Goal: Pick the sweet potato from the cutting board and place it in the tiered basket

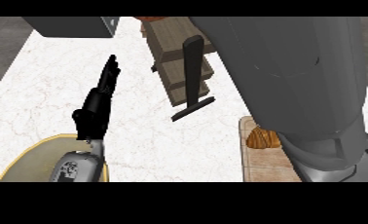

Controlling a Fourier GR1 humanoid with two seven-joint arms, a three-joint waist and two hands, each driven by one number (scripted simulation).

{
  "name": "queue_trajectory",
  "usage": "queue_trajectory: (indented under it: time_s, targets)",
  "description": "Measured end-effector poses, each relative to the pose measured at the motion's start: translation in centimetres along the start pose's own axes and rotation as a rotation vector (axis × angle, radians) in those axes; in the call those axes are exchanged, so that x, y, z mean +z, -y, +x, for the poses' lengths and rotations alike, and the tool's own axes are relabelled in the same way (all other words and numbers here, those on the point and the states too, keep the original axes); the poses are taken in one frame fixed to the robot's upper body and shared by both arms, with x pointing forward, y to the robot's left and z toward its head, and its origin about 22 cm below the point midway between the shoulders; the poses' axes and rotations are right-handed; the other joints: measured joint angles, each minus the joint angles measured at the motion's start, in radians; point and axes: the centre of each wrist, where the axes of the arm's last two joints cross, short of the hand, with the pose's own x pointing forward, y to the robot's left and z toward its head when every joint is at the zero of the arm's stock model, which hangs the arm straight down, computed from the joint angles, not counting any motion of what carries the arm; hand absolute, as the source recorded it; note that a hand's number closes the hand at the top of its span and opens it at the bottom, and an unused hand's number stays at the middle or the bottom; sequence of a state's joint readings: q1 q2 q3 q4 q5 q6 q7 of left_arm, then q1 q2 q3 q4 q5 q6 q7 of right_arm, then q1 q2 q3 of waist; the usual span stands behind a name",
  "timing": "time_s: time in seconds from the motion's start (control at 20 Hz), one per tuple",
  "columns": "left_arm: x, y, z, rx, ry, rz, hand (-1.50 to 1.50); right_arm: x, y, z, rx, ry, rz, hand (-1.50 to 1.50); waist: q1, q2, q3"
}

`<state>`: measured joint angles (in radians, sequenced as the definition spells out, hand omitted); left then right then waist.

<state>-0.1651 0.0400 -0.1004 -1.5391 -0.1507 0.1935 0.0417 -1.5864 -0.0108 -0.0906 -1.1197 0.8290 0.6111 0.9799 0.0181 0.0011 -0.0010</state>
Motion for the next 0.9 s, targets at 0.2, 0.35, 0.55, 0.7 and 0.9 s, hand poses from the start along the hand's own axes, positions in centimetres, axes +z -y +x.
queue_trajectory:
  time_s: [0.2,0.35,0.55,0.7,0.9]
  targets:
    - [0.2,0.2,-0.1,0.001,-0.001,-0.004,0.00,-0.8,-0.2,-0.8,-0.130,-0.004,0.021,-1.50,0.004,-0.001,0.000]
    - [0.3,-0.1,-0.3,-0.002,-0.006,-0.003,0.00,-1.1,0.5,-1.8,-0.251,-0.006,-0.014,-1.50,0.000,0.000,0.000]
    - [0.3,-0.4,-0.2,-0.005,-0.013,0.000,0.00,-1.0,2.0,-3.2,-0.409,-0.045,-0.115,-1.50,-0.007,-0.002,0.000]
    - [0.5,-0.7,-0.2,-0.007,-0.018,0.016,0.00,-1.0,3.8,-5.5,-0.488,-0.107,-0.183,-1.50,-0.016,-0.006,0.001]
    - [1.1,-0.6,-0.8,-0.008,-0.018,0.028,0.00,-1.0,5.3,-10.2,-0.613,-0.187,-0.243,-1.50,-0.030,-0.009,0.002]
